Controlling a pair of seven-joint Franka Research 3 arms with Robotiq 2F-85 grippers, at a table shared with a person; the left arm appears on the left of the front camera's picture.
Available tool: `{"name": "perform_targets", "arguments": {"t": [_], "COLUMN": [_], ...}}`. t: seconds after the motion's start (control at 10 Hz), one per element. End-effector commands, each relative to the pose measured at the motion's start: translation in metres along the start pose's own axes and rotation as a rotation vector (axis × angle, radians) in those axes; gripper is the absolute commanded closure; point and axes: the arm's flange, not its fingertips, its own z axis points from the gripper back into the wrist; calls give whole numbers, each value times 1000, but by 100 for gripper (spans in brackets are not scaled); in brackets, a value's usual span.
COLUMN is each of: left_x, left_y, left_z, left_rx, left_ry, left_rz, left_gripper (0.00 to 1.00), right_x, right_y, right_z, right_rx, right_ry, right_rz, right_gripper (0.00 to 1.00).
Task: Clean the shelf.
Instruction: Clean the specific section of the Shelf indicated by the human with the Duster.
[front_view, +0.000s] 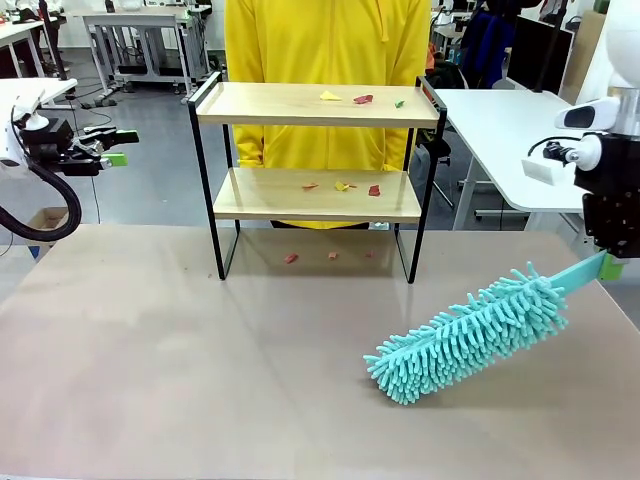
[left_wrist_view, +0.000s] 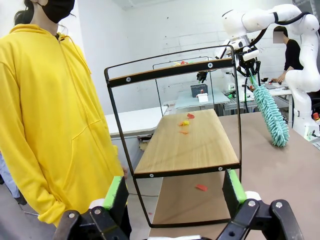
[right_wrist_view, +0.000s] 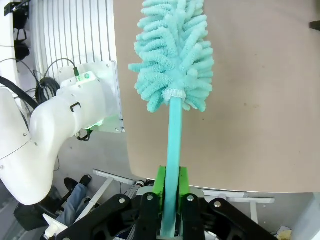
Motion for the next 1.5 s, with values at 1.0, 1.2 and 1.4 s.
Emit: {"name": "perform_targets", "arguments": {"t": [1.0, 1.2, 1.4], "left_x": [2, 2, 2], "left_y": [-1, -1, -1], "left_z": [0, 0, 0], "left_rx": [-3, -3, -3], "left_ry": [1, 1, 1], "left_rz": [-4, -4, -4], "left_gripper": [0, 0, 0], "right_x": [-3, -3, -3], "right_y": [3, 3, 3], "right_z": [1, 1, 1], "right_rx": [-2, -2, -2], "right_ry": [19, 19, 19], "right_rz": [-5, -5, -5], "right_gripper": [87, 87, 87]}}
